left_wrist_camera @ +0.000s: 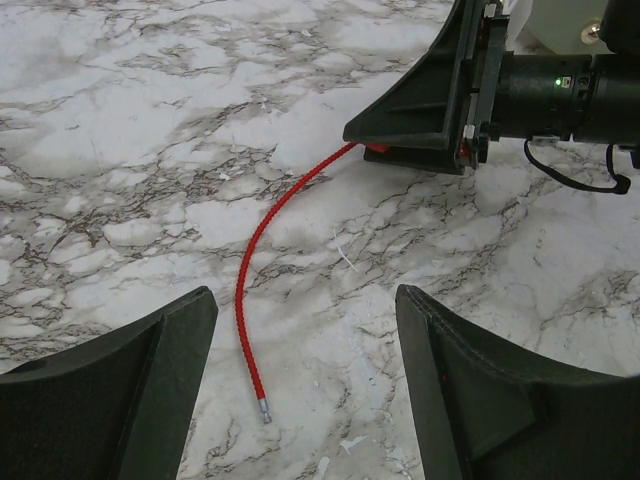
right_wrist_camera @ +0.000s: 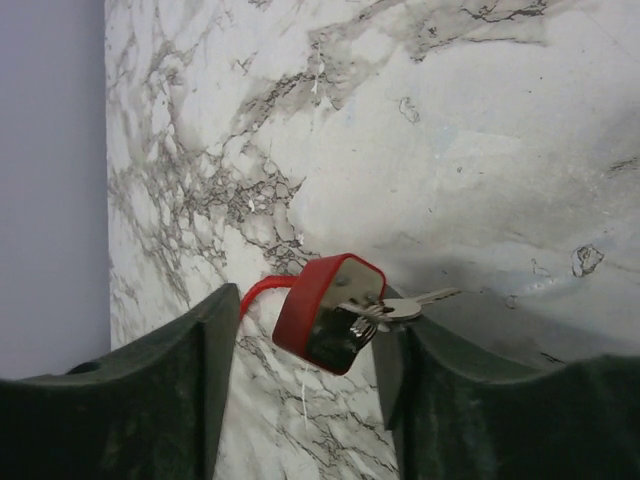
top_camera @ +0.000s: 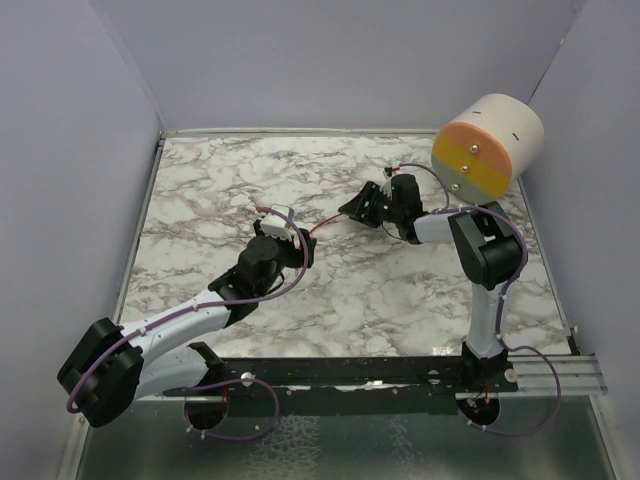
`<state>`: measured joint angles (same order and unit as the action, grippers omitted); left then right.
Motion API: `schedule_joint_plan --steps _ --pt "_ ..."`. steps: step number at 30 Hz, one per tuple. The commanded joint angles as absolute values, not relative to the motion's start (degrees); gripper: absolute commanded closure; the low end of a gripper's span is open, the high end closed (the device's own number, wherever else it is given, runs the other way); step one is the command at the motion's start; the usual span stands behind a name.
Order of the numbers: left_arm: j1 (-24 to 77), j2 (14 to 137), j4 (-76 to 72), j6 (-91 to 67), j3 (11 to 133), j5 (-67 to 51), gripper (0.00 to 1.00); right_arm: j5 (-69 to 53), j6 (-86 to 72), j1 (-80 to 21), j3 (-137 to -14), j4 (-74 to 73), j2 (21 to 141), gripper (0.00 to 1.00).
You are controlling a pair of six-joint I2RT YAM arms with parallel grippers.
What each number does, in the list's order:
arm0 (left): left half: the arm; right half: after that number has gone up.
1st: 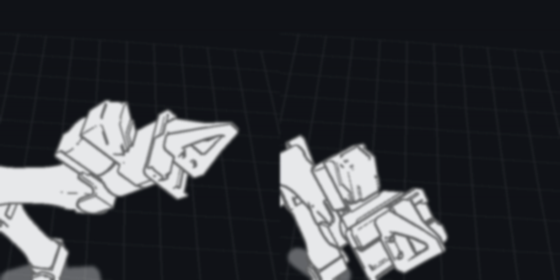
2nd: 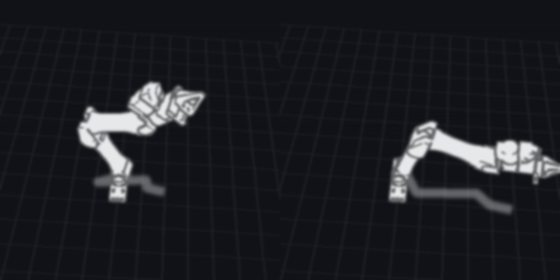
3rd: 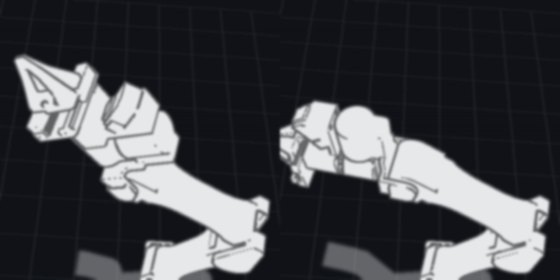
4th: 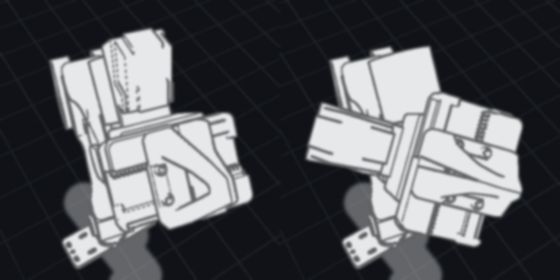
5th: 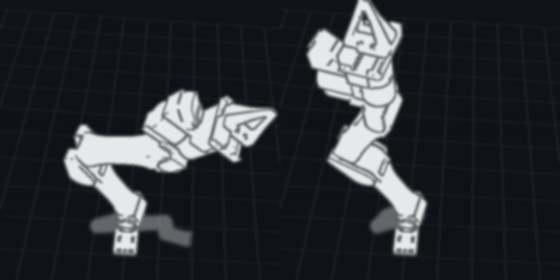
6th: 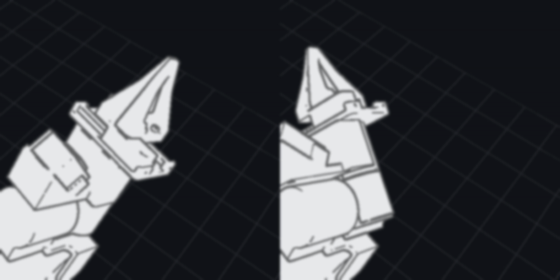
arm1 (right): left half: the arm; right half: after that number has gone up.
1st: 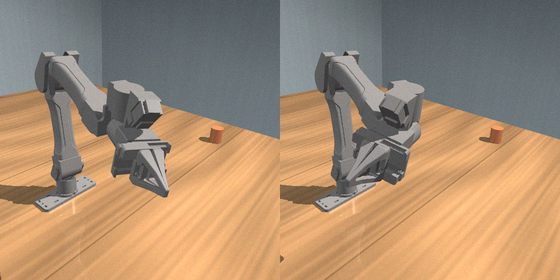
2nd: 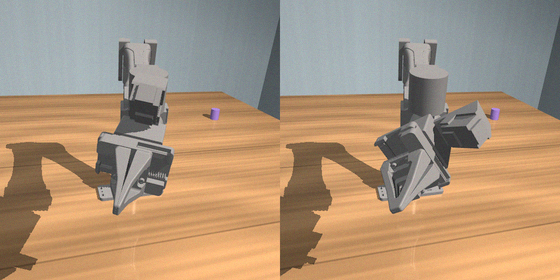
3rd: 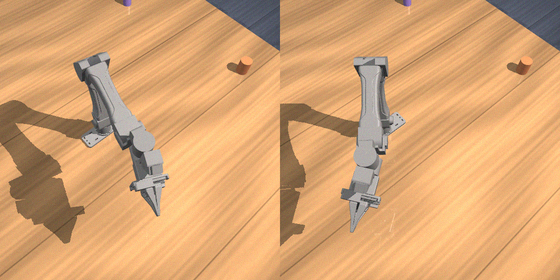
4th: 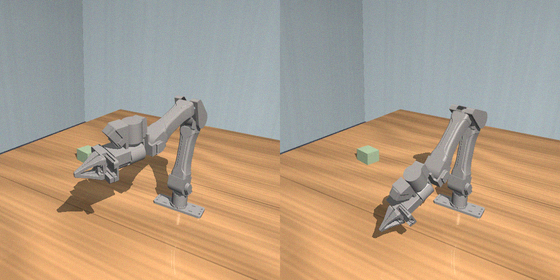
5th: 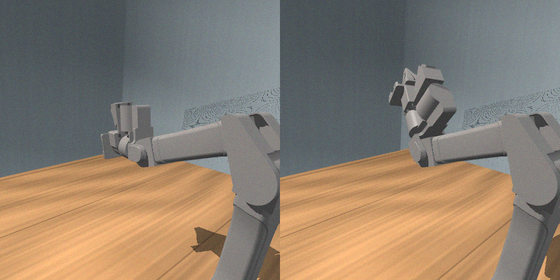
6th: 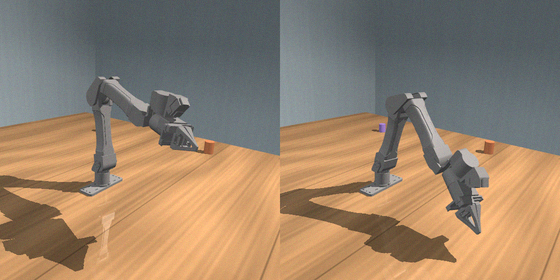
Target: Unlock with the key
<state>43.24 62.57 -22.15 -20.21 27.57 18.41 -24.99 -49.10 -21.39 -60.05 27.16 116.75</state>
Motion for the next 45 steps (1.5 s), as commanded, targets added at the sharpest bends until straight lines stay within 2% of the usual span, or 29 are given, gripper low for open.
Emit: schedule_joint_plan --steps 1,7,11,13,16,19,23,30,39,45 --pt "43.1 62.4 -23.2 -19.9 28.2 17.5 0.25 -23.5 -48.0 -21.8 -61.2 26.7 117.2 0.39" --pt "43.1 62.0 -23.1 -20.4 28.3 17.4 0.25 -23.6 -47.6 -21.8 -58.8 26.9 115.3 0.28" --pt "43.1 61.3 -23.1 -20.6 28.2 17.9 0.23 -23.7 -47.3 -21.8 -56.9 26.0 113.2 0.26" --pt "43.1 60.7 -22.6 -21.5 28.3 19.3 0.19 -23.3 -46.8 -21.8 -55.2 25.2 111.0 0.26" --pt "43.1 59.5 -21.7 -23.2 28.3 21.5 0.07 -21.5 -45.7 -21.8 -51.8 23.5 106.1 0.20" --pt "43.1 58.4 -20.8 -24.7 28.5 23.4 0.01 -17.8 -44.1 -21.7 -49.0 19.8 100.0 0.16" --pt "43.1 56.8 -20.7 -25.3 28.1 25.2 0.01 -8.7 -41.1 -21.6 -45.7 11.4 89.7 0.11" --pt "43.1 52.6 -20.6 -25.5 25.5 29.1 0.01 15.4 -43.8 -21.5 -40.8 -4.9 72.3 0.06" --pt "43.2 42.2 -17.9 -23.5 22.4 39.1 0.01 18.1 -43.3 -21.5 -28.2 -6.5 50.3 0.06" --pt "43.2 34.6 -13.8 -25.1 20.0 45.7 0.01 17.3 -40.8 -21.5 -24.9 -5.6 44.3 0.06"
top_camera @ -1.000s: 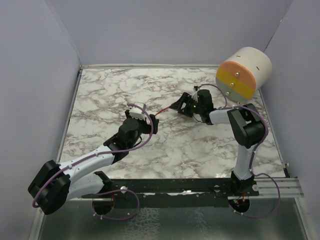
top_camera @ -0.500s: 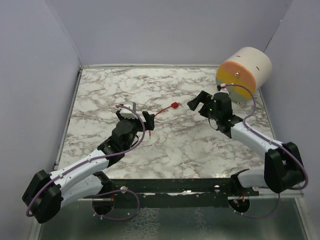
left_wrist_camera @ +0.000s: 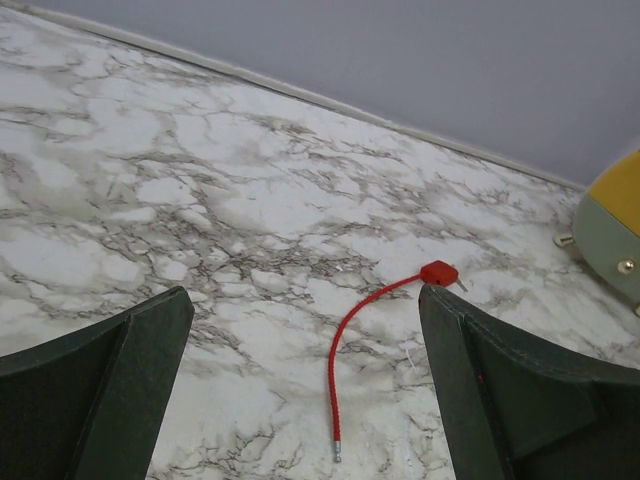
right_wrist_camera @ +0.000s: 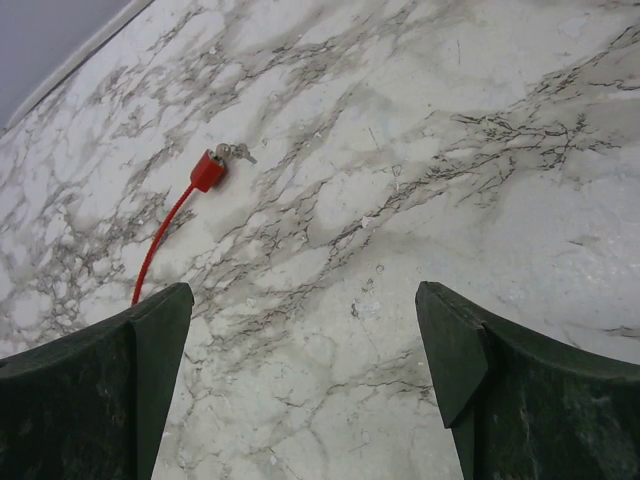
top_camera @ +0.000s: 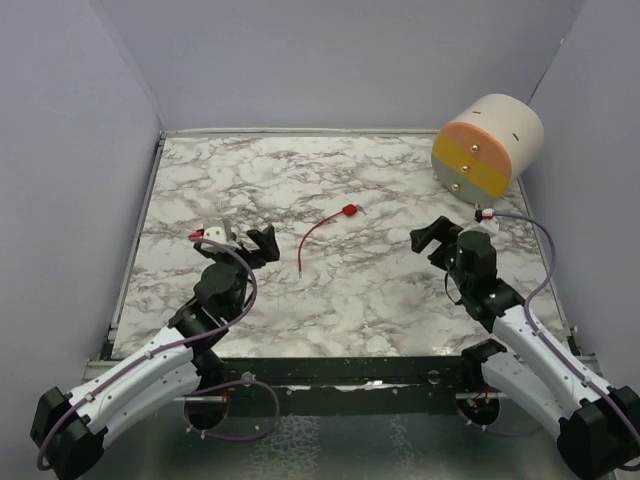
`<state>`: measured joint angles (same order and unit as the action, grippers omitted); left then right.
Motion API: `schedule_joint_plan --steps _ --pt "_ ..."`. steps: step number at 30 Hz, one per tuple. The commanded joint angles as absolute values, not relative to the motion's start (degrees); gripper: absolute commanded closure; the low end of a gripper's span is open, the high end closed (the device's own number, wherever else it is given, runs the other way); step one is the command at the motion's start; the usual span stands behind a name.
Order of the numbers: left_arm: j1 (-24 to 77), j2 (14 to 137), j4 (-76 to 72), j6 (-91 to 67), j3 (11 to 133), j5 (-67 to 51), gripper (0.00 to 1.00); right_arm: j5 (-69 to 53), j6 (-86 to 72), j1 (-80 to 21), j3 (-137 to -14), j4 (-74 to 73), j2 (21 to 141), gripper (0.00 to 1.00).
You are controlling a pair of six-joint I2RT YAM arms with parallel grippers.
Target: Unlock with the key
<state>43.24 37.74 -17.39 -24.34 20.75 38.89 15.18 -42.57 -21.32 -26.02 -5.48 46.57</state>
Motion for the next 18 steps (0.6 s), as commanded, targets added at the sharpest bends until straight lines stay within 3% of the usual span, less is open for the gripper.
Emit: schedule_joint_plan --steps 1,18 --pt "43.2 34.2 -13.0 -25.2 20.2 46.5 0.01 17.1 -40.7 -21.5 -24.9 -6.0 44.4 0.06" --pt "43.2 32.7 -13.3 -23.1 20.5 45.4 0.01 16.4 -40.9 -21.5 -28.1 -11.9 43.8 0.06"
